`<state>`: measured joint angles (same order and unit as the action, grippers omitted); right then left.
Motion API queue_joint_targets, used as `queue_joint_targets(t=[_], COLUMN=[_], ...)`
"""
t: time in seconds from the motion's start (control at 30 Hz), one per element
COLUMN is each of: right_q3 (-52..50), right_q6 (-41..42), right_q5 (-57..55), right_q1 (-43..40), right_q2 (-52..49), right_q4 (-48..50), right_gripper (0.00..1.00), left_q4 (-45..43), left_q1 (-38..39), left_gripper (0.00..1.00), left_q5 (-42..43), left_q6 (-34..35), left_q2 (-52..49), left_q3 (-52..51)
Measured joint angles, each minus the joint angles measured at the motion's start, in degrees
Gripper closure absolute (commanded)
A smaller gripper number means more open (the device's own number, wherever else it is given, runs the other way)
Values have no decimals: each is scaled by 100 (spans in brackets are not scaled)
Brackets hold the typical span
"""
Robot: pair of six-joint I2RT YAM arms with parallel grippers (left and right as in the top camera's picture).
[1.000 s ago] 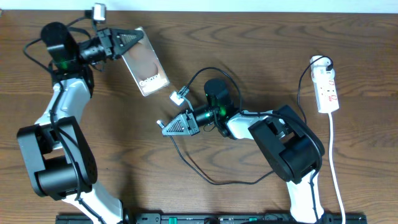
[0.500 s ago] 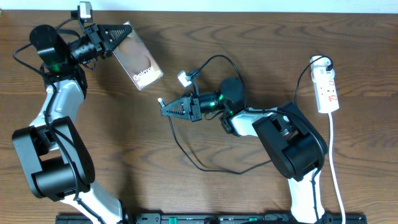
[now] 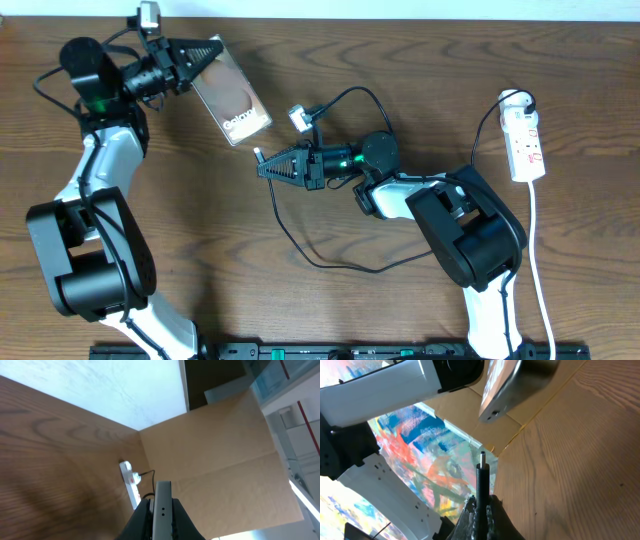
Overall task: Plug charger to phone and switch on socket
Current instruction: 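Lift the cable plug with the right gripper toward the phone, then push the plug into the phone's bottom port, holding phone in left gripper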
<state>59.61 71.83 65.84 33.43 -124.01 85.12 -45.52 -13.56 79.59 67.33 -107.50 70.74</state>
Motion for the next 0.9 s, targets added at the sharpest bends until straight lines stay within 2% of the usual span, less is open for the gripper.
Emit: queue_joint_targets(t=[0.9], right_q3=[0], right_q6=[127], right_q5=[39], right_q1=[-214], right_q2=[0], right_q4=[188], right_gripper=[99], left_q4=[-59], left_q1=[229], left_gripper=[93], left_q5=[229], left_q6=[-4], left_q2=[0], left_q3=[0])
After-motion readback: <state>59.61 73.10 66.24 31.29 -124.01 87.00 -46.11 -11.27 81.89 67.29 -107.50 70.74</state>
